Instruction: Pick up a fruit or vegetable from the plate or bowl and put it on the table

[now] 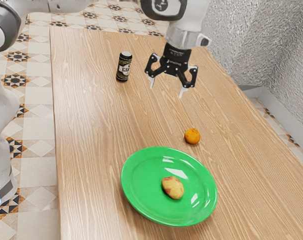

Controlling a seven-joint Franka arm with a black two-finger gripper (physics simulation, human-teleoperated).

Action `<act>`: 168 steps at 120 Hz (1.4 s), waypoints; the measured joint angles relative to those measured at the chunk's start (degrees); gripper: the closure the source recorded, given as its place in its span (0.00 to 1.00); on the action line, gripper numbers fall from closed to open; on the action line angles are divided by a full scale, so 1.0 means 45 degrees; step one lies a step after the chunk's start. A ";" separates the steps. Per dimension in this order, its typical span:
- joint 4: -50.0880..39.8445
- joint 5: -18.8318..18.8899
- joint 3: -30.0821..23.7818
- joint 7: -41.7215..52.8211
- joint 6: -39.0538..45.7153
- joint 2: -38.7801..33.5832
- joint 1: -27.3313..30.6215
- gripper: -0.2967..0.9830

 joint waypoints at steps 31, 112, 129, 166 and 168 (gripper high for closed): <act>0.4191 -0.0923 -0.1058 -0.0054 0.0590 0.5343 0.0151 0.23; 0.0982 -0.1691 -0.0506 -0.8605 0.3133 0.4641 -0.0619 0.23; -0.0226 -0.1693 -0.0534 -0.9993 0.3873 0.3868 -0.0785 0.23; -0.2666 -0.1582 -0.1164 -1.2044 0.5199 0.1718 -0.1571 0.23; -0.2801 -0.1579 -0.1209 -1.2127 0.5269 0.1639 -0.1590 0.23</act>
